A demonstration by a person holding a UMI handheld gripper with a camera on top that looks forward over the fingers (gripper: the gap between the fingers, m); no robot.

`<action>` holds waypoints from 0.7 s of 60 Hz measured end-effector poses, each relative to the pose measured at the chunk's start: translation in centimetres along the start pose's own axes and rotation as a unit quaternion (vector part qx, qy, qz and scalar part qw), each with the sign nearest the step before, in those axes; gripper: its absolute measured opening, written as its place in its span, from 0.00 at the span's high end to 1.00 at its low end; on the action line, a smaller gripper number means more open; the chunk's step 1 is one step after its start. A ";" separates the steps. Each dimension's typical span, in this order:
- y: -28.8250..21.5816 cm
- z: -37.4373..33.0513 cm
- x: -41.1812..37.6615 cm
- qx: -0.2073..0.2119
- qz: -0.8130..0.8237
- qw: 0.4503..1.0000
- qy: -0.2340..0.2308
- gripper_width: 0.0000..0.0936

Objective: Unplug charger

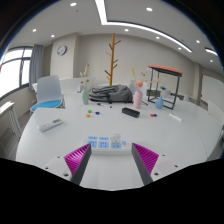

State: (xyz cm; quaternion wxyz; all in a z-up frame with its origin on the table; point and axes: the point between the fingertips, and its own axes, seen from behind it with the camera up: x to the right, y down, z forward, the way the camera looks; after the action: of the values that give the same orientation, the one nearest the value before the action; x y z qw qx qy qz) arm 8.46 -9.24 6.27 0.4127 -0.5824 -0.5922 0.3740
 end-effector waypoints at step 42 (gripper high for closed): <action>0.3 15.8 1.5 -0.017 0.038 0.999 -0.001 0.79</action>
State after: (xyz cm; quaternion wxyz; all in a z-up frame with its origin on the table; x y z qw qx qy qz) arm -6.00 -7.08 0.03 0.3882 -0.6108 -0.5761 0.3798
